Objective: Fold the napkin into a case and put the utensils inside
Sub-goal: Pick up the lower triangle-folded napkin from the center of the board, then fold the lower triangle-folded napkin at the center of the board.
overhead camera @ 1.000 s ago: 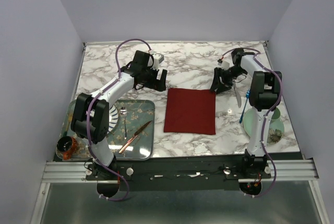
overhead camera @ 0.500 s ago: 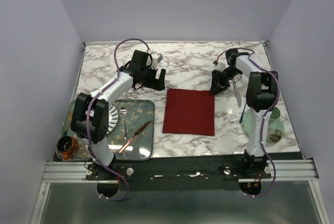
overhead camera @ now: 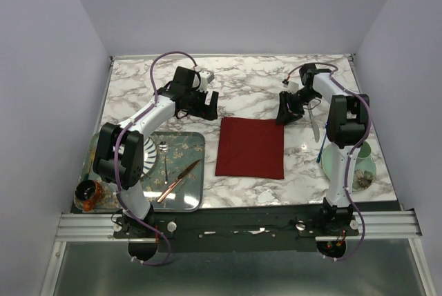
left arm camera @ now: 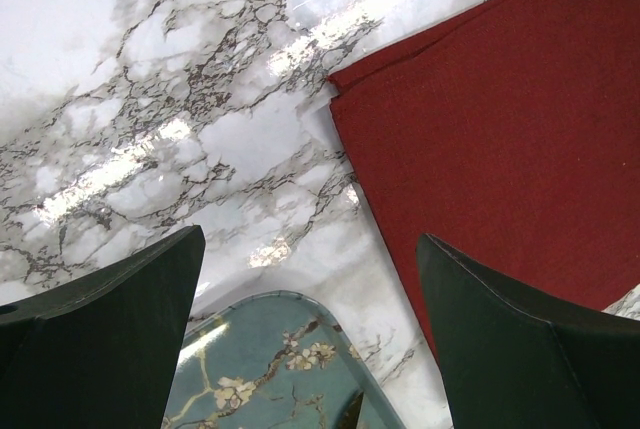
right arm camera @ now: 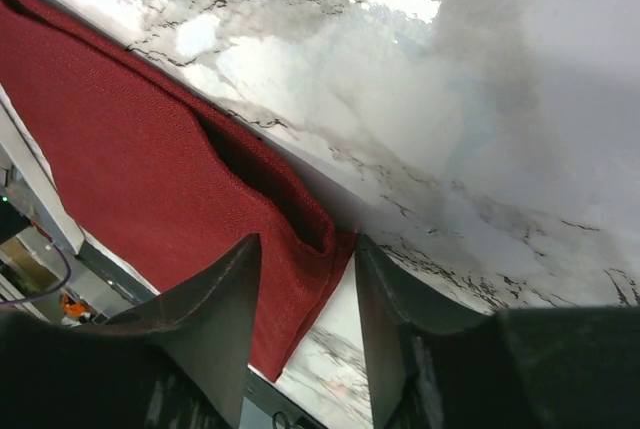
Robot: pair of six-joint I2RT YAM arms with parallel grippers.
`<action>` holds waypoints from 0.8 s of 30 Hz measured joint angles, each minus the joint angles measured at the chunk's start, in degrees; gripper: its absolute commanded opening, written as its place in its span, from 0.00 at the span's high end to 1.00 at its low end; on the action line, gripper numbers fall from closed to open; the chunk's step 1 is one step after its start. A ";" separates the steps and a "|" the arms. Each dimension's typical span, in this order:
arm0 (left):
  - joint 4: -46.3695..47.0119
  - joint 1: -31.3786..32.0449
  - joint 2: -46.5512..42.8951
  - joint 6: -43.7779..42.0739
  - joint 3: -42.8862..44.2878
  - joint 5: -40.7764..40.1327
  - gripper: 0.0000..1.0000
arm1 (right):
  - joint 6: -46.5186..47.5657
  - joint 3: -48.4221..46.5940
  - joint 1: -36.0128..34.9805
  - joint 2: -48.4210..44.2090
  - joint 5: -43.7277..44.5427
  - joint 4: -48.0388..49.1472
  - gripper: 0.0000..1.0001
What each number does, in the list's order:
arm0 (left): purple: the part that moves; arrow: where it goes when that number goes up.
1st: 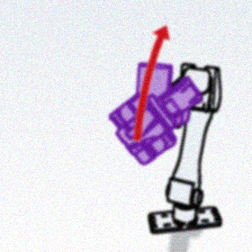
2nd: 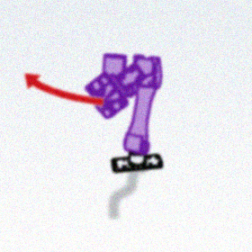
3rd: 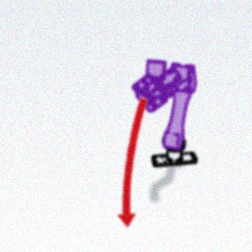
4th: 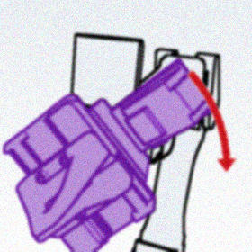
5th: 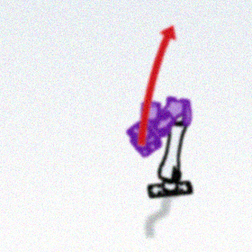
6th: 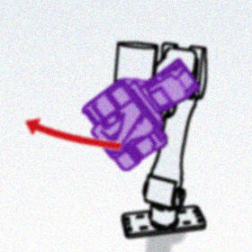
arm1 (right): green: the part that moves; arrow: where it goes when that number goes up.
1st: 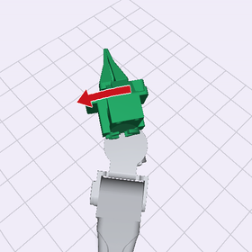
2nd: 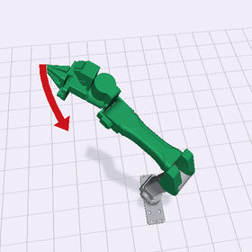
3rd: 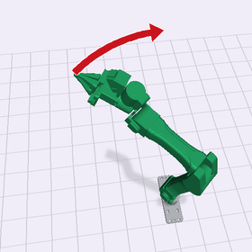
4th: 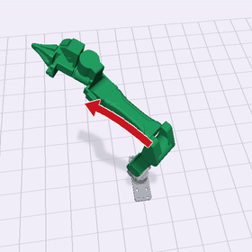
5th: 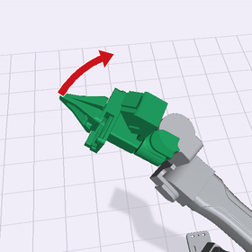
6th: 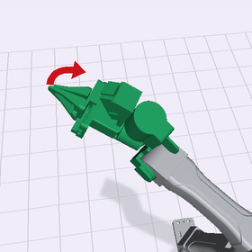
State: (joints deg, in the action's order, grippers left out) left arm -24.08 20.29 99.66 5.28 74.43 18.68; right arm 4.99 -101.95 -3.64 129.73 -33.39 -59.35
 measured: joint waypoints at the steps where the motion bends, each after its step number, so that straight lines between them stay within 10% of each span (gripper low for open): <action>1: 0.00 -0.02 0.00 0.00 0.00 0.02 0.01 | -0.02 -0.07 0.00 0.00 0.00 -0.02 0.57; 10: -0.02 -0.09 0.00 0.00 0.00 0.02 0.01 | 0.04 -0.15 0.02 0.00 -0.55 0.22 0.99; 24: 0.00 -0.68 0.00 0.55 -1.03 0.02 0.01 | 9.79 4.33 -1.55 -8.39 -5.03 1.95 0.99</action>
State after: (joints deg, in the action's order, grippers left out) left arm -24.08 19.62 99.66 5.82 73.41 18.70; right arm 14.79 -97.62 -5.19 121.34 -38.41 -57.41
